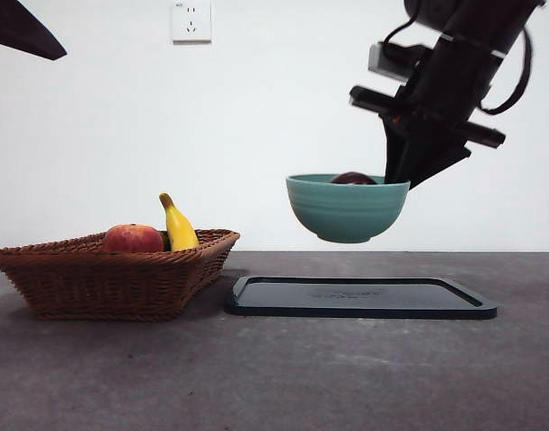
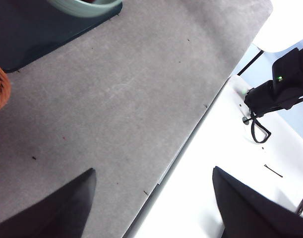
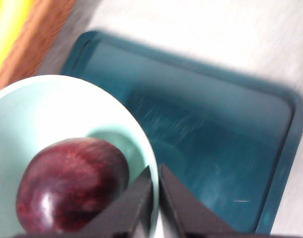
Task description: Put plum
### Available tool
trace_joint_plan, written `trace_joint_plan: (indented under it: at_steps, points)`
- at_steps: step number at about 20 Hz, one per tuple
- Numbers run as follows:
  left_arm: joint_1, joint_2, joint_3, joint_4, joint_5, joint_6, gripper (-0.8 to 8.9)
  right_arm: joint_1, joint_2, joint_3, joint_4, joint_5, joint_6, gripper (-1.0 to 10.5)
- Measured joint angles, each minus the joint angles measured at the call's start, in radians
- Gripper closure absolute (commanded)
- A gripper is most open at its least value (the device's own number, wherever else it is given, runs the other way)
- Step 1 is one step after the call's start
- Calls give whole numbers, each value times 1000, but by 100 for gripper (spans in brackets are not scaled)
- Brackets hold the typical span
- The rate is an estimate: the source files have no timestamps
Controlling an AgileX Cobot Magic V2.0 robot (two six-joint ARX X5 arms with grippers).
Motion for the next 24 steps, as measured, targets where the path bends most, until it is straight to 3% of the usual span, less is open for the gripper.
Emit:
trace_joint_plan:
  at_steps: [10, 14, 16, 20, 24]
  points:
    - [0, 0, 0, 0, 0, 0, 440, -35, 256, 90, 51, -4, -7, 936]
    - [0, 0, 0, 0, 0, 0, 440, -34, 258, 95, 51, -4, -7, 900]
    - [0, 0, 0, 0, 0, 0, 440, -34, 258, 95, 50, -4, -6, 748]
    - [0, 0, 0, 0, 0, 0, 440, -34, 236, 95, 32, 4, -6, 734]
    - [0, 0, 0, 2, 0, 0, 440, -40, 48, 95, -27, 4, -7, 734]
